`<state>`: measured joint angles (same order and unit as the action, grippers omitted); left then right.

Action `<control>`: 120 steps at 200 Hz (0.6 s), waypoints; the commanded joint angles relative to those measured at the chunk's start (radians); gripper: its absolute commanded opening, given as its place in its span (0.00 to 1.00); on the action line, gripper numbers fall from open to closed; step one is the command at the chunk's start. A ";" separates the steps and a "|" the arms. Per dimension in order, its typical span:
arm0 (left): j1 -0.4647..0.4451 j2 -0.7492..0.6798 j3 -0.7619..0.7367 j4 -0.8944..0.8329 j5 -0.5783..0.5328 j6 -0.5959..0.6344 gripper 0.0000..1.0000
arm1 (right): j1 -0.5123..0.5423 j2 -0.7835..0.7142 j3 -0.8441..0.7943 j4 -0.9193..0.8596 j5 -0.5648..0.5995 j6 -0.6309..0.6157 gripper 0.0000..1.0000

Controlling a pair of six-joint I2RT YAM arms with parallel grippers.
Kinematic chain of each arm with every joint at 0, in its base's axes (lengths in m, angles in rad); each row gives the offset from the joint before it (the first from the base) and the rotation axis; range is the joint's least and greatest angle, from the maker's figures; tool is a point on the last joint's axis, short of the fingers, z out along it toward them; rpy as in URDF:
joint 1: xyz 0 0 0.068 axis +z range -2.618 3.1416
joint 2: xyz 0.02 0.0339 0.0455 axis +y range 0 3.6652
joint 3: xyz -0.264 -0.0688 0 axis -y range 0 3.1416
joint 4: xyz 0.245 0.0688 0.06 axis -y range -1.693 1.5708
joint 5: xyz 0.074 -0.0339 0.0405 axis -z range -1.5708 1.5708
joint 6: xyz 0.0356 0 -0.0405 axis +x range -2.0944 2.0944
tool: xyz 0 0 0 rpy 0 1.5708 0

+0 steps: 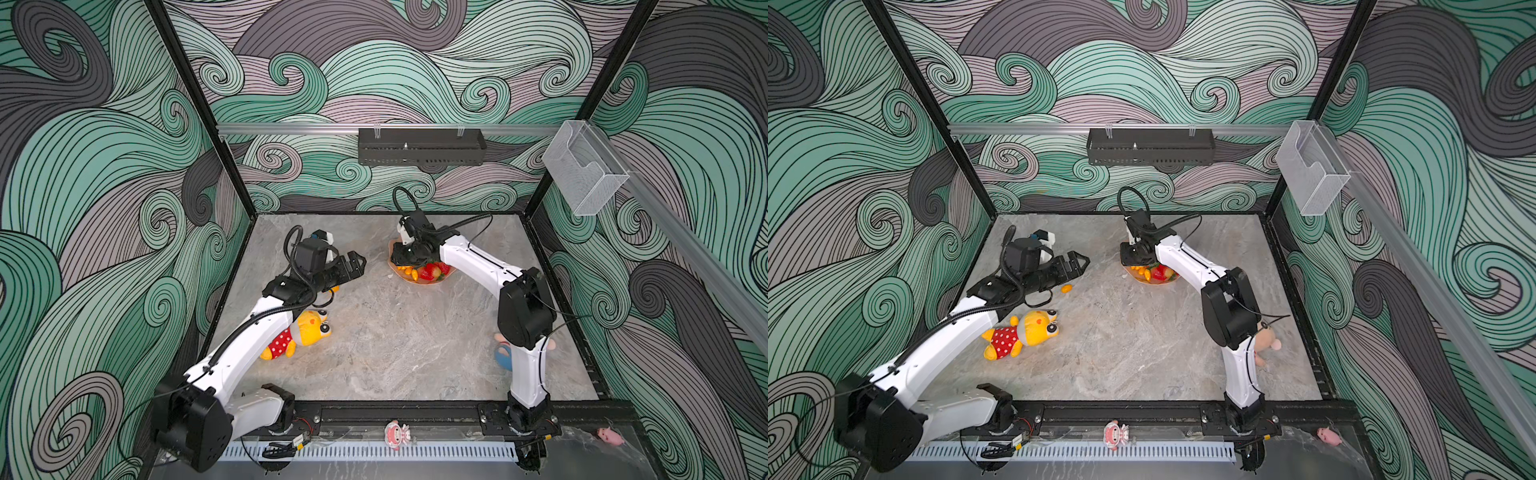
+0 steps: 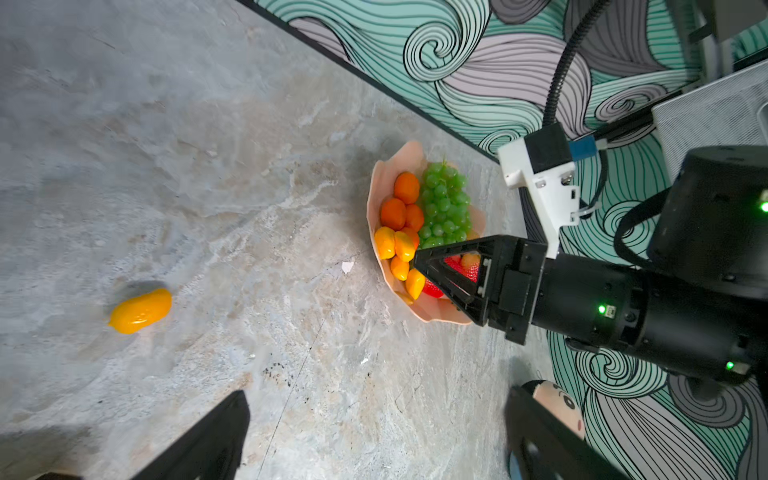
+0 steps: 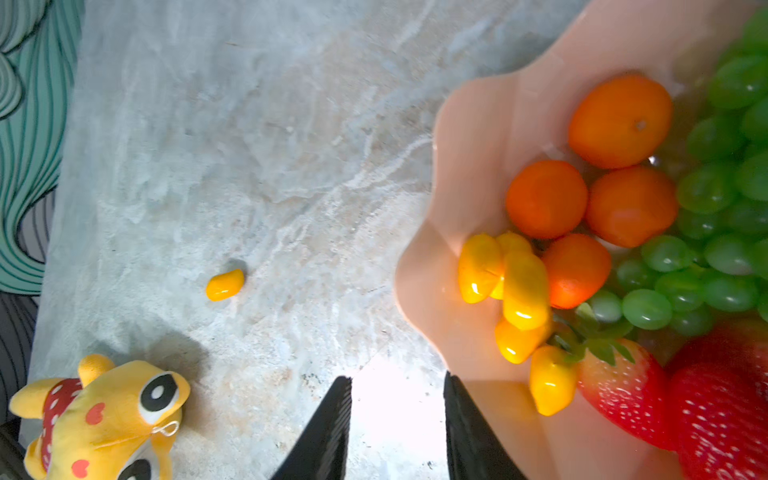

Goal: Place and organize the fake fruits in the fruit bowl
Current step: 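Move the open right gripper back to the last yellow fruit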

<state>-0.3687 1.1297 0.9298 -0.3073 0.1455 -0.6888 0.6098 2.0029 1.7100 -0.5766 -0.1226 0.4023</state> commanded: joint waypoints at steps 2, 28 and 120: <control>0.045 -0.074 -0.038 -0.072 -0.037 0.030 0.99 | 0.036 -0.035 -0.030 0.070 0.046 -0.008 0.40; 0.120 -0.123 -0.065 -0.117 0.008 0.037 0.98 | 0.072 -0.026 -0.030 0.093 0.059 0.031 0.43; 0.338 -0.188 -0.128 -0.151 0.179 0.041 0.99 | 0.206 0.093 0.027 0.177 0.077 0.178 0.45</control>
<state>-0.0635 0.9569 0.8066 -0.4320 0.2695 -0.6632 0.7853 2.0388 1.6936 -0.4236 -0.0750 0.5270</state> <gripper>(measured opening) 0.986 0.450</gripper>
